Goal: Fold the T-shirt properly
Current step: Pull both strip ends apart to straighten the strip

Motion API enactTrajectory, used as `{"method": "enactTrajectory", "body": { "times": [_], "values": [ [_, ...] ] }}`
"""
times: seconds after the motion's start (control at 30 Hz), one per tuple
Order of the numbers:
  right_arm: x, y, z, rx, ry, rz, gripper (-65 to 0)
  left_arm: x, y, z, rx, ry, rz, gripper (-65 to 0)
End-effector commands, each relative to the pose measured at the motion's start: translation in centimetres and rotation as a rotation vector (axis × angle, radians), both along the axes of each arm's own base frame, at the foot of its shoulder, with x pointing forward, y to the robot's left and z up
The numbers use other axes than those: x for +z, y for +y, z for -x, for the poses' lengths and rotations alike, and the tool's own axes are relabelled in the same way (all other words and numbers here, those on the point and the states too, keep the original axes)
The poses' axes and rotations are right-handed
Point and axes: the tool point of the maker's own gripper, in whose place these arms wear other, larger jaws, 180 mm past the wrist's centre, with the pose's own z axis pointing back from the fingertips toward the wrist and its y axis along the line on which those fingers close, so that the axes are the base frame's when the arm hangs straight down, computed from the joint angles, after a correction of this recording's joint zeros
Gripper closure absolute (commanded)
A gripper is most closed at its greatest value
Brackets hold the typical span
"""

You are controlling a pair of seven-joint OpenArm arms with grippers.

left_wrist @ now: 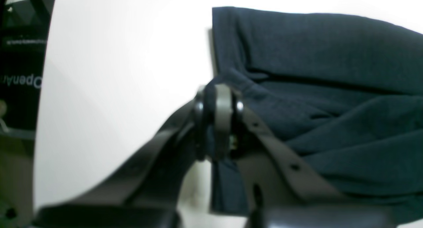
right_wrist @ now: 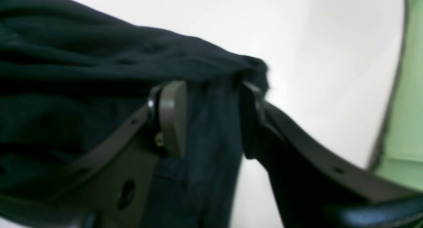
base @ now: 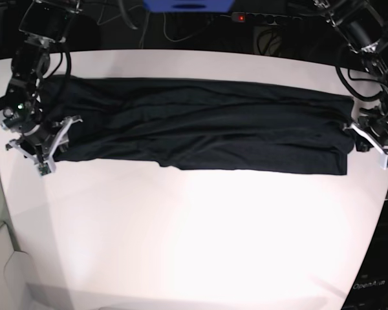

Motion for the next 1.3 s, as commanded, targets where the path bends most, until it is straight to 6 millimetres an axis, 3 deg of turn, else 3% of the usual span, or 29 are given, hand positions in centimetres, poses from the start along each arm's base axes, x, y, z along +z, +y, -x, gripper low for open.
{"method": "enactTrajectory", "body": {
  "times": [0.0,0.23,0.4,0.5,0.6,0.7,1.0,1.17,1.27],
  "values": [
    [1.5,-0.6,-1.0,0.002,-0.05,0.011,-27.5,2.6,1.2,-1.5,0.003,-0.077,-0.031,-3.9],
    [1.9,-1.8,-1.0,-0.011,-0.024,0.053,-27.5,2.9,1.4,-1.3,0.002,-0.065,-0.047,-4.7],
    [1.8,-2.1,-0.8,-0.014,-0.011,0.06,-27.5,3.2,2.3,-1.3,0.008,-0.048,-0.059,-13.2],
    [2.1,-2.8,-0.8,-0.015,-0.009,0.08,-28.6,3.8,2.7,-1.6,0.009,-0.055,-0.073,-22.4],
    [2.0,-3.1,-0.6,-0.014,-0.003,0.088,-35.3,4.3,3.5,-1.6,0.011,-0.051,-0.093,-36.7],
    [2.0,-3.2,-0.5,-0.011,-0.007,0.089,-37.3,4.4,3.6,-1.6,0.01,-0.056,-0.094,-46.2],
    [2.0,-3.3,-0.5,-0.014,0.0,0.093,-37.6,3.8,3.5,-1.2,0.011,-0.034,-0.093,-47.1],
    [2.3,-4.0,-0.4,-0.015,0.002,0.115,-37.6,1.8,3.8,1.4,0.019,0.086,-0.1,-47.1],
    [2.6,-4.5,-0.5,-0.02,-0.007,0.122,-37.6,2.0,5.4,2.7,0.085,0.084,-0.089,-47.1]
  ]
}}
